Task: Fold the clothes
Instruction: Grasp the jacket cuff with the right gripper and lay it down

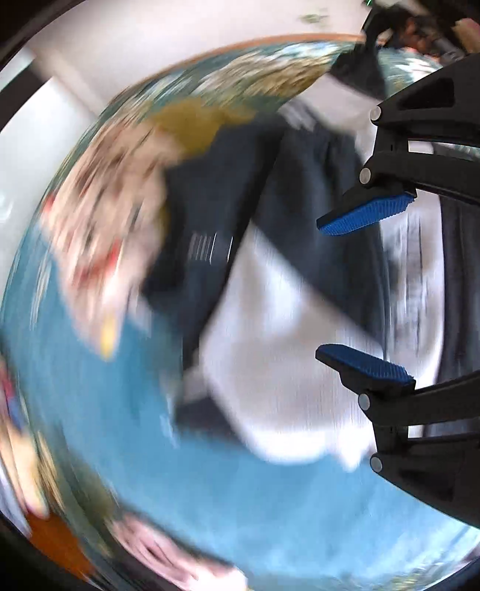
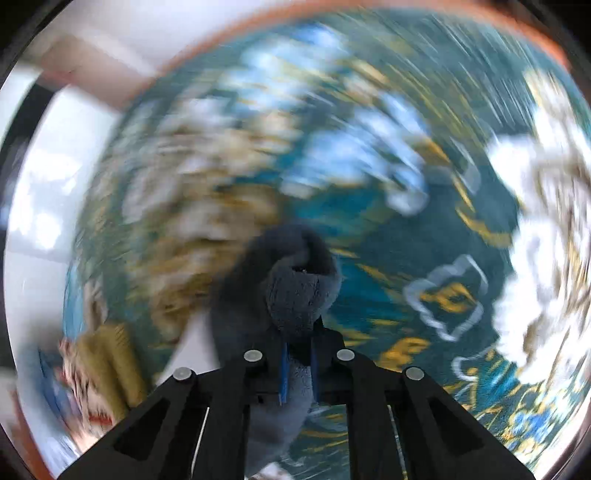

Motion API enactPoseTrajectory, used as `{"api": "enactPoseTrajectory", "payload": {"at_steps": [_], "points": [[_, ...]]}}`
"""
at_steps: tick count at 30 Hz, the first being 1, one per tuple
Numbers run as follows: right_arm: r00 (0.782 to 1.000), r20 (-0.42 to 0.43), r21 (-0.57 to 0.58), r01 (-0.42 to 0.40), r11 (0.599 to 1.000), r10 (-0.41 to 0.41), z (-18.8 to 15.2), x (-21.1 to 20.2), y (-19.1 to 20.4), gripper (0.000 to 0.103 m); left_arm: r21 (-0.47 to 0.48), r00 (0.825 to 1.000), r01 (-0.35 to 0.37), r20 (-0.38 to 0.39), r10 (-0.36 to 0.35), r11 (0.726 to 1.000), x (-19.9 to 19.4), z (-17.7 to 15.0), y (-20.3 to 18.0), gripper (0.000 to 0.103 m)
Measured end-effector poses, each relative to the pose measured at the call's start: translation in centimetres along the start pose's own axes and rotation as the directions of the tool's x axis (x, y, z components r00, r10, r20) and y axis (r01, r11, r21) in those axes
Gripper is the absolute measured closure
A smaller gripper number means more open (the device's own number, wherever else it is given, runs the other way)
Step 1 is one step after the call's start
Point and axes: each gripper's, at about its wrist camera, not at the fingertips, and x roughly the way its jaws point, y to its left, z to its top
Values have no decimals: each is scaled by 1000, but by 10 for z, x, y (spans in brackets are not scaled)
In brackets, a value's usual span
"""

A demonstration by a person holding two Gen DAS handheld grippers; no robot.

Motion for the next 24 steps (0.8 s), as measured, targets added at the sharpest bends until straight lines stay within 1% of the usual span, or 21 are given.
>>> {"api": "enactPoseTrajectory", "payload": {"at_steps": [2, 5, 6, 8, 9, 11, 13, 15, 16, 18, 21, 22, 23, 24], "points": [[999, 39, -110, -31, 993, 36, -3, -16, 43, 94, -67, 1000, -10, 8, 10, 998, -11, -3, 39, 37], [991, 90, -274, -69, 959, 97, -6, -39, 107, 94, -167, 999, -23, 18, 27, 986, -27, -9, 97, 37], [986, 91, -346, -97, 933, 136, -22, -47, 140, 94, -200, 999, -28, 21, 33, 979, -32, -10, 116, 37], [974, 67, -486, -158, 860, 216, -64, -58, 207, 94, -234, 999, -19, 24, 25, 972, -42, -18, 145, 37], [970, 46, -534, -179, 826, 240, -86, -58, 232, 94, -242, 999, -14, 24, 21, 970, -45, -20, 158, 37], [960, -17, -634, -226, 740, 279, -141, -53, 284, 94, -252, 1000, -10, 24, 16, 968, -52, -23, 182, 37], [953, -97, -694, -272, 667, 287, -197, -39, 324, 94, -262, 1000, -5, 23, 11, 965, -58, -25, 207, 37], [943, -197, -708, -327, 626, 269, -249, -12, 352, 94, -272, 1000, 0, 23, 6, 962, -65, -27, 231, 37], [943, -236, -721, -333, 607, 236, -277, 6, 364, 94, -277, 1000, 2, 23, 4, 961, -68, -28, 243, 37], [950, -276, -753, -307, 581, 145, -324, 42, 378, 94, -278, 1000, 11, 19, -5, 960, -71, -27, 259, 37], [955, -296, -793, -260, 551, 24, -372, 81, 383, 93, -272, 999, 35, 8, -34, 962, -69, -22, 275, 37], [955, -297, -800, -249, 546, 0, -382, 88, 383, 93, -267, 999, 53, 3, -54, 962, -66, -19, 274, 37], [955, -297, -803, -240, 545, -18, -389, 91, 381, 88, -262, 997, 70, -3, -73, 962, -64, -16, 274, 37], [950, -312, -797, -251, 550, -18, -392, 91, 378, 86, -258, 996, 87, -9, -93, 962, -61, -13, 274, 37]]}}
